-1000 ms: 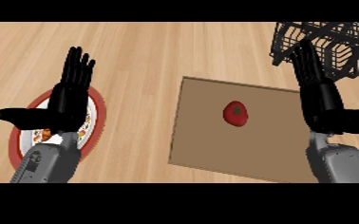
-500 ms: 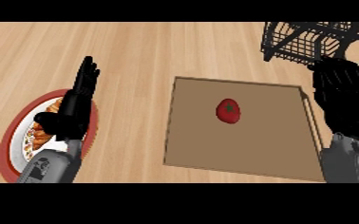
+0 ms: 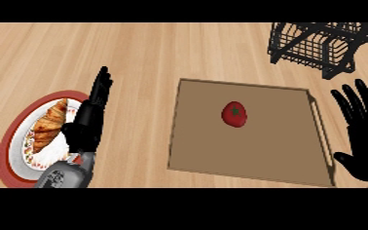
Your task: Pick the tomato from the tray and place it in the tiered basket
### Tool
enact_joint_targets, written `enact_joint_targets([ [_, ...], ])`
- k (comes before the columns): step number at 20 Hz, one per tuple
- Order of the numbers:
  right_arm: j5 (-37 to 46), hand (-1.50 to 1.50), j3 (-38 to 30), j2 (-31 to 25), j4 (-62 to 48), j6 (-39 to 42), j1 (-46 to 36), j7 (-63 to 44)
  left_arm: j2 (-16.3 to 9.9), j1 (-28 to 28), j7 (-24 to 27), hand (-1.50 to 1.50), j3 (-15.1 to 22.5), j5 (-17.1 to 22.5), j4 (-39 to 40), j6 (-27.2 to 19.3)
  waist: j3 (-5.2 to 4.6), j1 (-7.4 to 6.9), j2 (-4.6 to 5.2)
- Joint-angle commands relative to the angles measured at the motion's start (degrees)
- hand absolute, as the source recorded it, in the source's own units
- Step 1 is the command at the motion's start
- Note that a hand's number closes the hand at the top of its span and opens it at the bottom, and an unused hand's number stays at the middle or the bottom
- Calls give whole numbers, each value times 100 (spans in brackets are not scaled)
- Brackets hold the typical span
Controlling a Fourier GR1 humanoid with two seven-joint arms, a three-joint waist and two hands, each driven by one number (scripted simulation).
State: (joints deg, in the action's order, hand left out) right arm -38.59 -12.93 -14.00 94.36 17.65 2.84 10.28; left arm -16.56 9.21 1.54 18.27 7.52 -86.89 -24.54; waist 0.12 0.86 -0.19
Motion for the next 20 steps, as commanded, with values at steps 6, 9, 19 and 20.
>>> enact_joint_targets([
  [6,2295,-150,-121,-2307,1434,307,669,-745,15,21,-156,0,-44,-58,-58,-90,-51,97,-29],
  [9,3004,-150,53,-2803,2183,22,424,-1481,-93,71,-247,0,-21,-76,-149,19,-59,-22,-27],
  [19,3652,-150,1664,-3362,3876,-229,-936,-5437,241,137,-141,0,197,-357,-9,-100,-40,-266,36],
  [20,3745,-150,1790,-3293,3968,-112,-879,-5469,392,401,-184,0,140,-367,319,-74,-27,-134,32],
])
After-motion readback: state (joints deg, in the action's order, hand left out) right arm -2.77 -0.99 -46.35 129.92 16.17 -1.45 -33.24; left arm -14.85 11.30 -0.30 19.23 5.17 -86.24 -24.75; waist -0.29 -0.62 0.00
